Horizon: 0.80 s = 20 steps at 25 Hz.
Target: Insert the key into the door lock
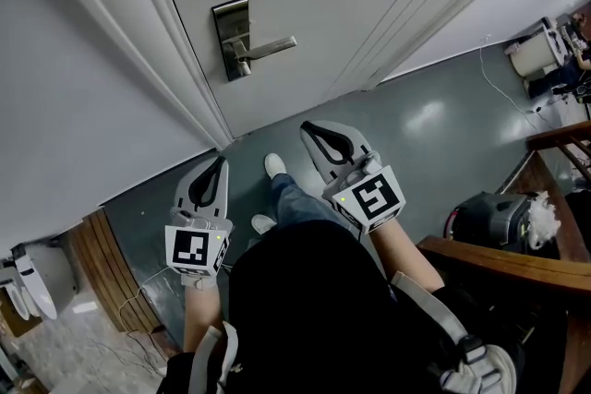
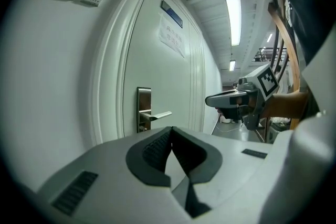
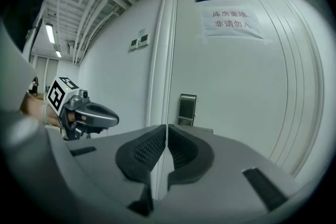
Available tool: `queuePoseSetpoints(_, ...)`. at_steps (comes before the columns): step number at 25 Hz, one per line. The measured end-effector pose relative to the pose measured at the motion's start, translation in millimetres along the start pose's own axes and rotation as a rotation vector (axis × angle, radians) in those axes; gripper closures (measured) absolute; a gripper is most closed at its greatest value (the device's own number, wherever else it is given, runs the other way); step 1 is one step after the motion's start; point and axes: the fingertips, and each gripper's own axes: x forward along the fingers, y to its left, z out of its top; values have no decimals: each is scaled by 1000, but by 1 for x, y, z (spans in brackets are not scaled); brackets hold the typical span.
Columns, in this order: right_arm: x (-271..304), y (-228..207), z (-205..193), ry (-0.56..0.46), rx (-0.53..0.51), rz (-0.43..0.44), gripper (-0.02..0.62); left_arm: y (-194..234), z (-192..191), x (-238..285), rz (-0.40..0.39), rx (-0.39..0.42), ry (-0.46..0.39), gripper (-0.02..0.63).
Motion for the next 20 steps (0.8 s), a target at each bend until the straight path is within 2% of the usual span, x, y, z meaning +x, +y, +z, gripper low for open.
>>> queuePoseSetpoints(4,-4,4,-4,2,-21,7,577,-3,5,-2,8,26,-1,598)
queuePoseSetpoints(9,-5,3,-7,10,47,-4,578,-3,4,-3,9,30,-5,598)
queuePoseSetpoints(20,-10,1,-18,22,76,5,578,-7,3,-10,12,28,-4,598)
